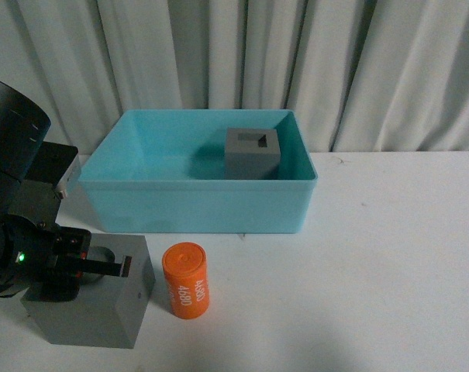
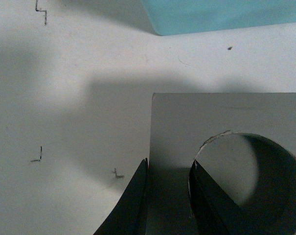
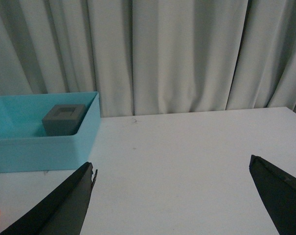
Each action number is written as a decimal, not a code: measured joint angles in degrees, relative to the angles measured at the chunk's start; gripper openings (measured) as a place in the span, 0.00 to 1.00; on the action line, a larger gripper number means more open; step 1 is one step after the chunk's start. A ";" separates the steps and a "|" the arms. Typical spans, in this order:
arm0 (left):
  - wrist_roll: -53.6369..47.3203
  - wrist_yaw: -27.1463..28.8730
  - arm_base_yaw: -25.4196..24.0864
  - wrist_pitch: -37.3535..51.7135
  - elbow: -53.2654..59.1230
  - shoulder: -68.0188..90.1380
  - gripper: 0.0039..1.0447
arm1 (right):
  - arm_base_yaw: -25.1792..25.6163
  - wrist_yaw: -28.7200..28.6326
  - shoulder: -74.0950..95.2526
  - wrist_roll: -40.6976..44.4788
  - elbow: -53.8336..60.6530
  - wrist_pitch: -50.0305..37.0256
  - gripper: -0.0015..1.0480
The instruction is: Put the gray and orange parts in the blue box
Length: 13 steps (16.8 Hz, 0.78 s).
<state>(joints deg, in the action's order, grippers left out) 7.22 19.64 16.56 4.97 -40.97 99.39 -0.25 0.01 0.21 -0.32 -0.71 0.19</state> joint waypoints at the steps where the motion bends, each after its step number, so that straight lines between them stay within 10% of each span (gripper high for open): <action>1: 0.35 -0.50 0.11 -0.87 0.11 -0.90 0.19 | 0.00 -0.02 0.00 0.00 0.00 0.02 0.94; 13: 2.38 -5.14 1.84 -12.66 -23.06 -15.78 0.16 | 0.00 0.00 0.00 0.00 0.00 0.02 0.94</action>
<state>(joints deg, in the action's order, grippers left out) 9.61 14.50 18.39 -7.68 -64.03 83.61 -0.25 0.01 0.21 -0.32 -0.71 0.21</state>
